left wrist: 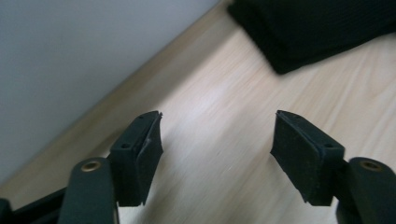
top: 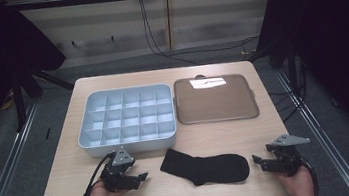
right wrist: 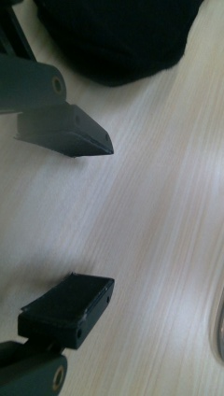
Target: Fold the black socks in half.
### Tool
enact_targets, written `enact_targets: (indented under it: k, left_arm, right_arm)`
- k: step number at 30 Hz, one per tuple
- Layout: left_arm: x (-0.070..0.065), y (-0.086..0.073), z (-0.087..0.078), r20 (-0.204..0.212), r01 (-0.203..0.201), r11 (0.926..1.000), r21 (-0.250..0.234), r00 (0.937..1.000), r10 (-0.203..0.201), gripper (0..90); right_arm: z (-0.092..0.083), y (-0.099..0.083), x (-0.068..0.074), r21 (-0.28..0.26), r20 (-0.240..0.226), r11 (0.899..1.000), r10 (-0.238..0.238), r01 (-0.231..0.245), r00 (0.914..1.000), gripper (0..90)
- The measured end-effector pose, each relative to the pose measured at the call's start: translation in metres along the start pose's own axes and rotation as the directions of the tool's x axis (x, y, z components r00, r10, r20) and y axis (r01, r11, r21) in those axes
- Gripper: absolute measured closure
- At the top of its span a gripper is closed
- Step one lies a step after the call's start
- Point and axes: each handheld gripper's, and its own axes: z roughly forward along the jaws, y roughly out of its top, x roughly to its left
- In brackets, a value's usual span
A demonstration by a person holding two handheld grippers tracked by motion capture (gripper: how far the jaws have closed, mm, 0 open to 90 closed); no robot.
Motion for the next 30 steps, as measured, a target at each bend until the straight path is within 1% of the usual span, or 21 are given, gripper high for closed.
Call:
enact_targets:
  k: [1,2,3,4,5,6,9,10,11,13,16,17,19,20,21,24,25,26,27,29,30]
  left_arm:
    - [-0.002,0.005,-0.003,0.032,0.030,0.9992,-0.027,0.9991,-0.029,35.5]
    - [-0.004,0.008,-0.004,0.030,0.018,0.9995,-0.026,0.9994,-0.017,36.3]
    - [-0.006,0.010,-0.004,0.037,0.026,0.9994,-0.023,0.9990,-0.026,37.3]
    - [-0.007,0.012,-0.003,0.059,0.039,0.9990,-0.022,0.9975,-0.037,40.0]
    - [-0.007,0.012,-0.003,0.059,0.039,0.9990,-0.022,0.9975,-0.037,41.7]
    - [-0.009,0.016,0.000,0.084,0.057,0.9980,-0.026,0.9950,-0.055,42.5]
    - [-0.013,0.022,0.004,0.091,0.061,0.9978,-0.027,0.9942,-0.058,45.3]
    - [-0.017,0.028,0.008,0.109,0.088,0.9957,-0.026,0.9904,-0.085,46.9]
    - [-0.017,0.028,0.008,0.109,0.088,0.9957,-0.026,0.9904,-0.085,47.1]
    - [-0.022,0.036,0.014,0.129,0.115,0.9931,-0.025,0.9855,-0.111,48.3]
    - [-0.025,0.041,0.020,0.135,0.125,0.9921,-0.011,0.9833,-0.122,49.2]
    - [-0.026,0.042,0.022,0.142,0.131,0.9914,-0.009,0.9816,-0.128,49.3]
    - [-0.026,0.043,0.023,0.138,0.128,0.9917,-0.013,0.9825,-0.125,49.9]
    - [-0.025,0.045,0.025,0.130,0.123,0.9923,-0.010,0.9842,-0.121,50.3]
    - [-0.026,0.046,0.026,0.127,0.136,0.9906,-0.013,0.9828,-0.134,50.3]
    - [-0.023,0.049,0.027,0.127,0.148,0.9890,-0.004,0.9811,-0.146,51.7]
    - [-0.023,0.049,0.027,0.127,0.148,0.9890,-0.004,0.9811,-0.146,53.2]
    - [-0.022,0.050,0.030,0.125,0.157,0.9873,0.027,0.9794,-0.159,54.9]
    - [-0.022,0.050,0.030,0.125,0.157,0.9873,0.027,0.9794,-0.159,55.1]
    - [-0.021,0.049,0.036,0.105,0.198,0.9790,0.049,0.9737,-0.202,57.2]
    - [-0.020,0.049,0.037,0.110,0.199,0.9784,0.056,0.9728,-0.204,57.1]
  right_arm:
    - [-0.002,0.001,0.002,0.002,-0.013,1.000,-0.019,0.019,0.9997,38.2]
    - [-0.004,0.002,0.004,-0.003,-0.018,1.000,-0.025,0.025,0.9995,38.8]
    - [-0.005,0.002,0.004,-0.016,-0.020,0.999,-0.043,0.042,0.9989,40.0]
    - [-0.007,0.003,0.005,-0.021,-0.021,0.999,-0.045,0.044,0.9988,43.4]
    - [-0.007,0.003,0.005,-0.021,-0.021,0.999,-0.045,0.044,0.9988,43.4]
    - [-0.009,0.003,0.006,-0.027,-0.031,0.998,-0.055,0.054,0.9980,47.5]
    - [-0.010,0.002,0.007,-0.021,-0.041,0.998,-0.063,0.062,0.9972,51.2]
    - [-0.011,0.001,0.008,-0.010,-0.057,0.998,-0.067,0.067,0.9961,56.8]
    - [-0.011,0.001,0.008,-0.010,-0.057,0.998,-0.067,0.067,0.9961,56.8]
    - [-0.011,0.001,0.011,-0.003,-0.077,0.996,-0.091,0.091,0.9929,62.2]
    - [-0.012,0.002,0.014,0.000,-0.106,0.992,-0.127,0.128,0.9862,69.0]
    - [-0.012,0.002,0.015,-0.004,-0.113,0.989,-0.150,0.151,0.9822,70.6]
    - [-0.012,0.002,0.017,-0.001,-0.123,0.987,-0.159,0.160,0.9796,72.9]
    - [-0.011,0.002,0.019,0.002,-0.147,0.984,-0.176,0.178,0.9734,76.8]
    - [-0.010,0.002,0.020,0.002,-0.158,0.982,-0.188,0.190,0.9695,78.6]
    - [-0.009,0.003,0.022,0.008,-0.187,0.980,-0.193,0.198,0.9633,83.9]
    - [-0.009,0.003,0.022,0.008,-0.187,0.980,-0.193,0.198,0.9633,83.9]
    - [-0.008,0.002,0.023,0.015,-0.202,0.978,-0.200,0.207,0.9588,87.7]
    - [-0.008,0.003,0.024,0.021,-0.209,0.977,-0.203,0.212,0.9565,88.5]
    - [-0.007,0.003,0.026,0.020,-0.225,0.974,-0.217,0.228,0.9497,89.9]
    - [-0.007,0.003,0.027,0.029,-0.234,0.973,-0.216,0.229,0.9480,90.0]
